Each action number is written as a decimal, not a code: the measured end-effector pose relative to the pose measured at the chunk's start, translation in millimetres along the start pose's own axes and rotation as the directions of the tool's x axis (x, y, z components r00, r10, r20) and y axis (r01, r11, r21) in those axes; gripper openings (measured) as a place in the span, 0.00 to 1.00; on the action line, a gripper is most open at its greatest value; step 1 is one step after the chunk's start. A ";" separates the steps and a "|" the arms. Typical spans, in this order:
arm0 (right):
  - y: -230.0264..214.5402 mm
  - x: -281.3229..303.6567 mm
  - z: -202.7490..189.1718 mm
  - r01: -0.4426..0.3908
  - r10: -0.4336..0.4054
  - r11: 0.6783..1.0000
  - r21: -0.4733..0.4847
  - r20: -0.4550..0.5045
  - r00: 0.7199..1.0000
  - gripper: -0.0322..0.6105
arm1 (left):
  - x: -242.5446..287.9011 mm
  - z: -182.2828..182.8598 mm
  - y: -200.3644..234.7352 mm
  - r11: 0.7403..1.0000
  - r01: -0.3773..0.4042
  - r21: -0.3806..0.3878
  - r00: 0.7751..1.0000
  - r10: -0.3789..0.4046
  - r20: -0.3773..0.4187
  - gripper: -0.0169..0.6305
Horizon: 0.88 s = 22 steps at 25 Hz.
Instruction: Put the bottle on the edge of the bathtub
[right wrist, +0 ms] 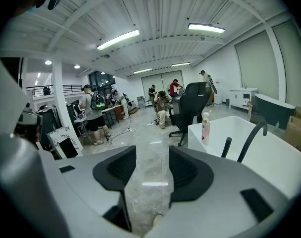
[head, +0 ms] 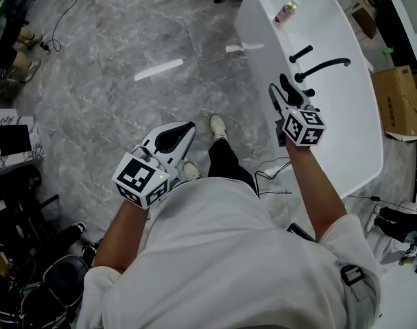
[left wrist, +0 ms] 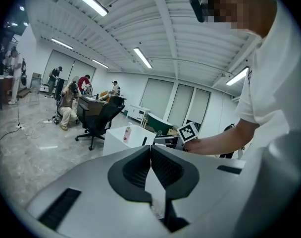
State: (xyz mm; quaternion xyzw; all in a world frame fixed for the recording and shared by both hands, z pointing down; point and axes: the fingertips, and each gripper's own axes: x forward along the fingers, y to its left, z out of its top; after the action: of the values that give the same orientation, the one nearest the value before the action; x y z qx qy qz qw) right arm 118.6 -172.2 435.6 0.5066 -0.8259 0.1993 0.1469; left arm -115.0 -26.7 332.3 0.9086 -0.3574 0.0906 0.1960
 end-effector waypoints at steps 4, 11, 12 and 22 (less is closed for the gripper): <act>38.5 -33.8 -3.5 -0.049 0.048 0.998 -0.039 -0.015 0.999 0.33 | -19.3 1.2 -4.6 1.000 -0.003 0.015 1.000 0.003 0.011 0.05; 86.0 -72.6 -6.3 -0.105 0.102 0.989 -0.106 -0.032 0.994 0.26 | -48.7 -10.8 -9.7 1.000 -0.019 0.006 1.000 0.019 0.010 0.05; 91.3 -76.8 -5.1 -0.110 0.107 0.988 -0.112 -0.034 0.994 0.24 | -51.9 -11.7 -9.8 1.000 -0.021 0.004 1.000 0.021 0.011 0.05; 131.1 -89.4 -4.3 -0.152 0.149 0.980 -0.127 -0.037 0.988 0.14 | -73.1 -21.5 -9.6 0.999 -0.032 -0.007 0.999 0.032 0.018 0.05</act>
State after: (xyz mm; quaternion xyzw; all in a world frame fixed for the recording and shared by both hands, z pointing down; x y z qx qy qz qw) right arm 41.0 -47.2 376.0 0.4293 -0.8710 0.1627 0.1751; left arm -162.2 33.7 326.7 0.9028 -0.3741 0.0845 0.1944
